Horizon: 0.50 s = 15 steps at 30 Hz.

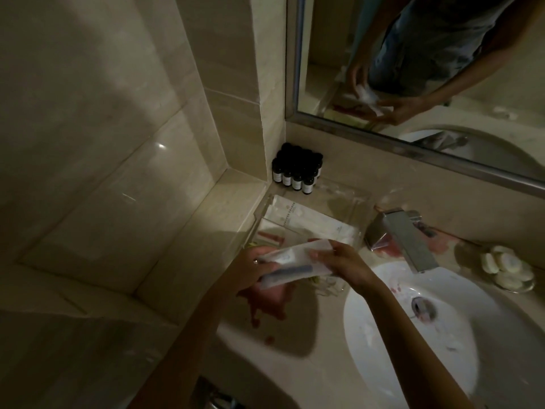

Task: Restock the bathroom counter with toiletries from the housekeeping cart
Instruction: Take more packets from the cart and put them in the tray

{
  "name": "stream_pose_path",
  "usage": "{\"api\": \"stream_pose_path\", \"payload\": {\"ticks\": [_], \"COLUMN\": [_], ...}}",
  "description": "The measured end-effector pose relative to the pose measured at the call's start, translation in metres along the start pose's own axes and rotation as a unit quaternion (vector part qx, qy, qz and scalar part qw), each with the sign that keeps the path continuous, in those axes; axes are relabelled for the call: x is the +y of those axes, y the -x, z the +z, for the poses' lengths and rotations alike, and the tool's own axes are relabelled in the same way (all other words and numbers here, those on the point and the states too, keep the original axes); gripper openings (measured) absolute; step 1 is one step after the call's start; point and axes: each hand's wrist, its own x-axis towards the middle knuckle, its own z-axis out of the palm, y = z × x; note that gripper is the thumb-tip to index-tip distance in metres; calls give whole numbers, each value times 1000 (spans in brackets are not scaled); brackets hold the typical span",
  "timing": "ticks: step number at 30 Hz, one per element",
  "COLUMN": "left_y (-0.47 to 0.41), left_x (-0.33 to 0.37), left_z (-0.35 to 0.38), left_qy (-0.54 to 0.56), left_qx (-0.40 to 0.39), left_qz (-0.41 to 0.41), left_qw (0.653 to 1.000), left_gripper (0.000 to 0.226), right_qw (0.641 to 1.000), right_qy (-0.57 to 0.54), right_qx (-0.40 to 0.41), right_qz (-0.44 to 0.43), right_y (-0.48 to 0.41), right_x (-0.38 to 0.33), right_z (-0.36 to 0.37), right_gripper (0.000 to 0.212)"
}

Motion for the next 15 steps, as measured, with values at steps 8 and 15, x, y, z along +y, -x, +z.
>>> {"api": "stream_pose_path", "payload": {"ticks": [8, 15], "left_y": [-15, -24], "left_x": [-11, -30], "left_z": [16, 10], "left_qy": [89, 61], "left_qx": [134, 203], "left_qz": [9, -35], "left_qw": [987, 977], "left_gripper": [47, 36], "right_qw": [993, 963], "right_qy": [-40, -147], "right_qx": [108, 224], "right_qz": [-16, -11], "right_y": [1, -12], "right_x": [18, 28], "right_z": [22, 47], "right_gripper": [19, 26]}}
